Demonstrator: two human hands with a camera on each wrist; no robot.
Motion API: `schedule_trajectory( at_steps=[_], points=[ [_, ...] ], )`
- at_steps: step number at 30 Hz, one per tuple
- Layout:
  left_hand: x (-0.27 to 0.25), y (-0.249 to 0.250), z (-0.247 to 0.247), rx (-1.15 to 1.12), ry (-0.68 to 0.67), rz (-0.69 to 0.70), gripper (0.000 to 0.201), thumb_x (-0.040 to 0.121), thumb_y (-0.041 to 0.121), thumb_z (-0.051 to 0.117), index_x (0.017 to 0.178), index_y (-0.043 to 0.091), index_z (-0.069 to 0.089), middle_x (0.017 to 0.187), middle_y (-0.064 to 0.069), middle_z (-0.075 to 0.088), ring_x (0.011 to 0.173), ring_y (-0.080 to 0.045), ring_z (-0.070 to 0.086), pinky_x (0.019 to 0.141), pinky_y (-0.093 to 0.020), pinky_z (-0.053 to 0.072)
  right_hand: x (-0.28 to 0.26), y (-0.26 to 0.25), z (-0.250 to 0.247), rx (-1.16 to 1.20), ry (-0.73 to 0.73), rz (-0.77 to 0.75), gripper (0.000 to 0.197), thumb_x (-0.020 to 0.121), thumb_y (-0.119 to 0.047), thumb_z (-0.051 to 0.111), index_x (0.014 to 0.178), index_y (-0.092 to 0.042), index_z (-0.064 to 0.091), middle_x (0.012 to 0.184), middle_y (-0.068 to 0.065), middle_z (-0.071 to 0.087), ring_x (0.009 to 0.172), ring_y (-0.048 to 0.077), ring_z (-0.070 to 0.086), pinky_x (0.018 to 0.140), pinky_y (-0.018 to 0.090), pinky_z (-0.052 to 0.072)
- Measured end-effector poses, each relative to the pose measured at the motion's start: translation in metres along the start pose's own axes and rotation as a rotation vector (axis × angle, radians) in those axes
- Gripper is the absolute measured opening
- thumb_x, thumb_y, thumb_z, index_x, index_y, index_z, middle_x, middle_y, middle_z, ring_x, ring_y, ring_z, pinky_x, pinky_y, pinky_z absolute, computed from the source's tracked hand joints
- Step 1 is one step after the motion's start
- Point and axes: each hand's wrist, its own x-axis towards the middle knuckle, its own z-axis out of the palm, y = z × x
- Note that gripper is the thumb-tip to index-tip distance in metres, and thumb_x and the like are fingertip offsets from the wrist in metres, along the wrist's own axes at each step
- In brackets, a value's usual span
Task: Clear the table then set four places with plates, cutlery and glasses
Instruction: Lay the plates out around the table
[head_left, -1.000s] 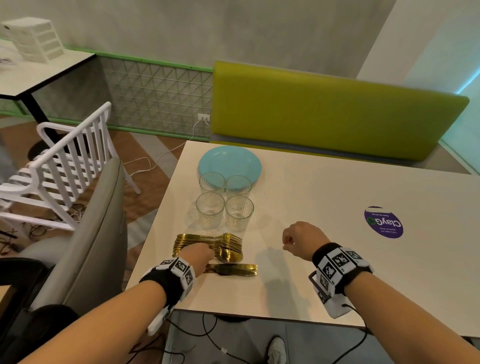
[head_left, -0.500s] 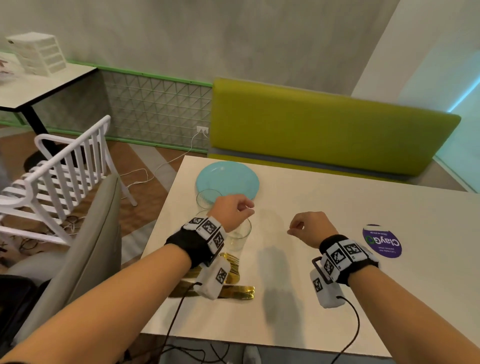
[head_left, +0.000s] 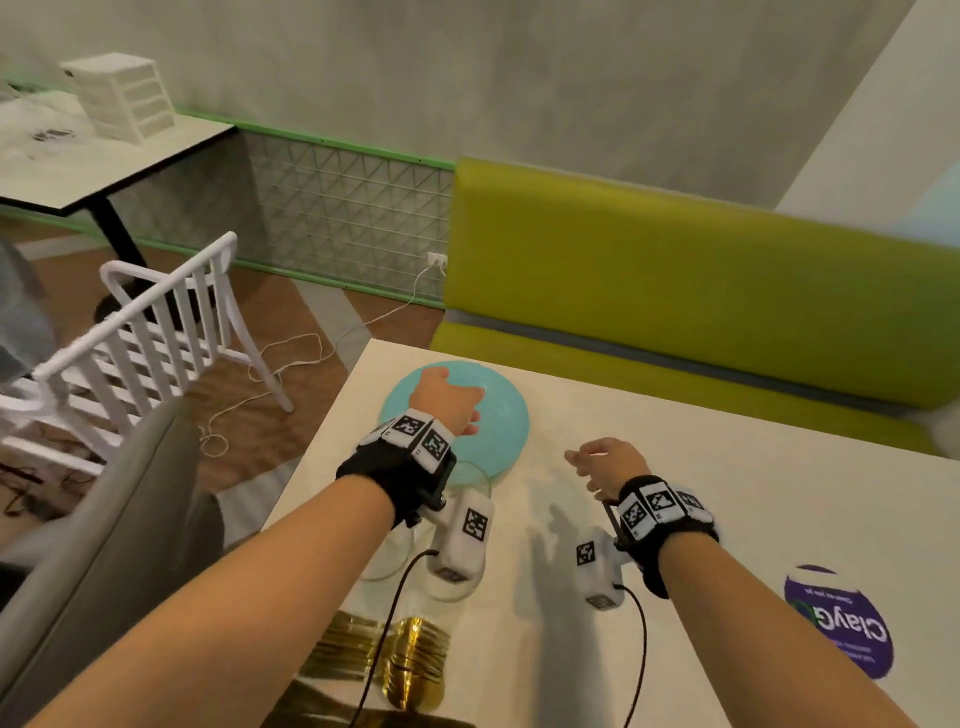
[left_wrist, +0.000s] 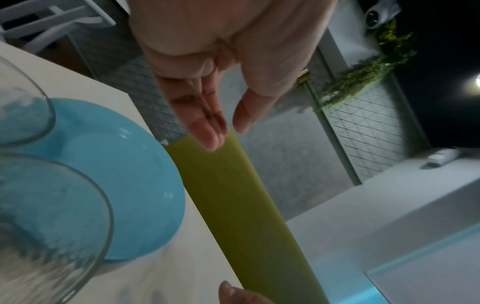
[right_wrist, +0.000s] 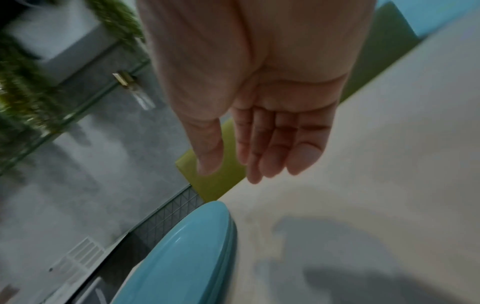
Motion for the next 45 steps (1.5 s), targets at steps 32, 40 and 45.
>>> schedule_trajectory(
  at_steps=[32, 40, 45],
  points=[
    [0.008, -0.014, 0.009, -0.04, -0.08, -0.061, 0.044, 0.091, 0.008, 0.056, 0.132, -0.001, 0.041, 0.1, -0.016, 0.056, 0.06, -0.016, 0.053, 0.061, -0.027, 0.049, 0.016, 0.024, -0.015, 0.434, 0.225, 0.052, 0.028, 0.084, -0.009, 0.049, 0.11, 0.003, 0.051, 0.114, 0.023, 0.057, 0.099, 0.043, 0.059, 0.075, 0.058, 0.055],
    [-0.059, -0.027, 0.037, 0.049, -0.199, -0.08, 0.032, 0.095, 0.033, 0.05, 0.1, 0.002, 0.056, 0.095, -0.015, 0.055, 0.078, -0.028, 0.055, 0.09, -0.041, 0.049, -0.11, 0.067, -0.078, 0.732, 0.373, -0.019, 0.009, 0.094, -0.002, 0.043, 0.09, -0.003, 0.051, 0.103, 0.015, 0.053, 0.089, 0.032, 0.055, 0.073, 0.043, 0.051],
    [-0.116, -0.04, 0.052, -0.183, -0.421, -0.237, 0.061, 0.096, 0.052, 0.03, 0.132, 0.004, 0.044, 0.122, -0.015, 0.055, 0.104, -0.035, 0.058, 0.088, -0.046, 0.048, -0.18, 0.1, -0.081, 0.922, 0.371, -0.017, 0.016, 0.096, -0.004, 0.044, 0.111, -0.001, 0.05, 0.086, 0.008, 0.058, 0.072, 0.023, 0.056, 0.061, 0.036, 0.049]
  ],
)
